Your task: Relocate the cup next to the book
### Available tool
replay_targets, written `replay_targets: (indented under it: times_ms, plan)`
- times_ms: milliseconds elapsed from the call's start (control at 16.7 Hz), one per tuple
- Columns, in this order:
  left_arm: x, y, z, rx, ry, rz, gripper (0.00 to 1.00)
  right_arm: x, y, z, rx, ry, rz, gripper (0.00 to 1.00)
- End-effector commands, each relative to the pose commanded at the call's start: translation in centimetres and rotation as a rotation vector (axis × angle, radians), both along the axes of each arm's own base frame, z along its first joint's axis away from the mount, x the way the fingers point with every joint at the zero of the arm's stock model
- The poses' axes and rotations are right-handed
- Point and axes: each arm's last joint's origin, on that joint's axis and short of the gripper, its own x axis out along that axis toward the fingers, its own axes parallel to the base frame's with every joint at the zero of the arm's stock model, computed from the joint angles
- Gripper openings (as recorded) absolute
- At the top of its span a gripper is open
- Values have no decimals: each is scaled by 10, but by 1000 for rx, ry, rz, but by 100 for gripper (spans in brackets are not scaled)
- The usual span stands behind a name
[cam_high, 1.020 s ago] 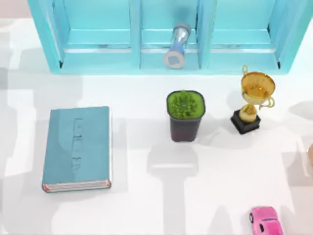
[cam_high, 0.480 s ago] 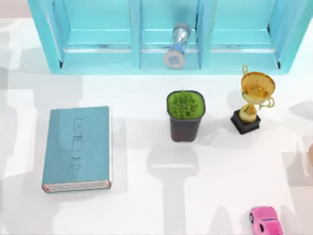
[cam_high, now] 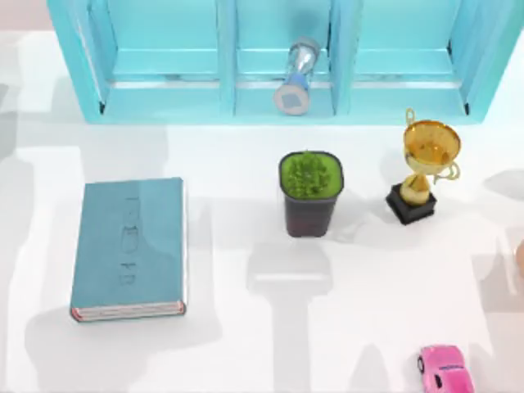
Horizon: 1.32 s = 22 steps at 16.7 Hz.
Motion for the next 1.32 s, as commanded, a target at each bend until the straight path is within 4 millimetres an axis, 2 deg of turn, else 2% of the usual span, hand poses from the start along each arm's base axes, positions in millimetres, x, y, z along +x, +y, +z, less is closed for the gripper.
replay_targets:
  times_ms: [180,540,840,1080,1320]
  plan:
    - [-2,0,10,4,-4,0,0,0,0,0,0,0,0,100]
    - [-2,-1,11,-5,-12,4,0,0,0,0,0,0,0,100]
    - [-13,-14,46,-154,-191,110,0,0,0,0,0,0,0,100]
    - [-40,-43,84,-366,-401,330,0,0,0,0,0,0,0,100]
    - [-90,-88,113,-581,-567,690,0,0,0,0,0,0,0,100]
